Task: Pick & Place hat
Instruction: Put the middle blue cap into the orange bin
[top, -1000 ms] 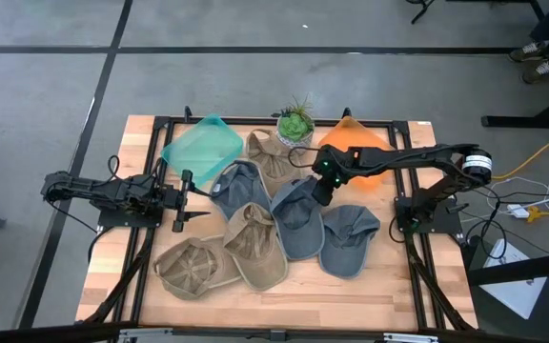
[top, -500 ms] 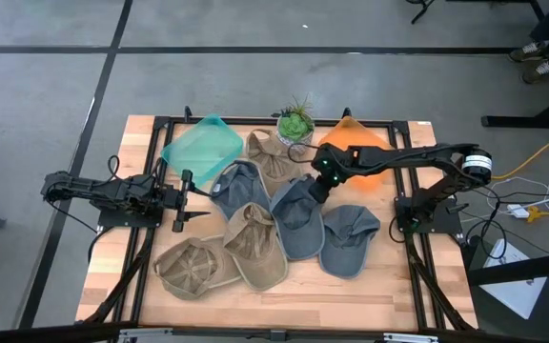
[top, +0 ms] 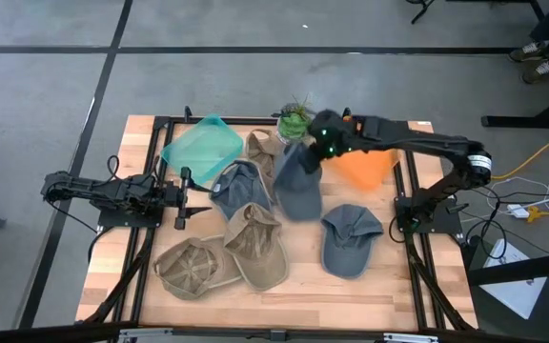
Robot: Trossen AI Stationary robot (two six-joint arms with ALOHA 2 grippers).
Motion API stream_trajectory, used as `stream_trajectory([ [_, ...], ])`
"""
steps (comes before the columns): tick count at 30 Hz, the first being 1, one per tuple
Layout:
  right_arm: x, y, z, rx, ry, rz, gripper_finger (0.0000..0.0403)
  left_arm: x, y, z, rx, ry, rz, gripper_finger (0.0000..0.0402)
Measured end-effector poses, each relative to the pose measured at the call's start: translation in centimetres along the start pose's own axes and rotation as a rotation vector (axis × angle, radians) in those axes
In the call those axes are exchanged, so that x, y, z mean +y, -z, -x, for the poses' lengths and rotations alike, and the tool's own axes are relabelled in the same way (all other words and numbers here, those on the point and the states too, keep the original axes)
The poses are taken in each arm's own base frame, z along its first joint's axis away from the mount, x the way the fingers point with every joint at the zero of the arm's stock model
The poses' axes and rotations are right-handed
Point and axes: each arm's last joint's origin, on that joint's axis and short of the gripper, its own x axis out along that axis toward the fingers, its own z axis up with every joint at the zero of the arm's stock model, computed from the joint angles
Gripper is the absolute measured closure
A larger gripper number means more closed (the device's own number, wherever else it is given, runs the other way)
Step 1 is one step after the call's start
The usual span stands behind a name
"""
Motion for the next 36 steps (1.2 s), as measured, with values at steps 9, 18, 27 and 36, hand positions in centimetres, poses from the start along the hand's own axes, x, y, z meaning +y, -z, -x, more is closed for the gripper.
stream_trajectory([
  [9,1.8,-5.8,8.3,-0.299,-0.118,-0.115,0.0398,0.2,-0.1,0.0,0.003,-0.076,-0.074,0.0176],
  [18,2.7,-8.4,13.2,-0.528,-0.255,-0.169,0.0399,0.5,-0.5,0.0,-0.035,-0.149,-0.036,0.0176],
  [27,4.8,-10.6,12.1,-0.666,-0.482,-0.205,0.0399,0.7,-3.1,0.5,-0.330,-0.041,0.399,0.0176],
  [36,8.5,-11.8,9.1,-0.736,-0.704,-0.217,0.0399,1.7,-4.8,1.5,-0.587,-0.188,0.753,0.0176],
])
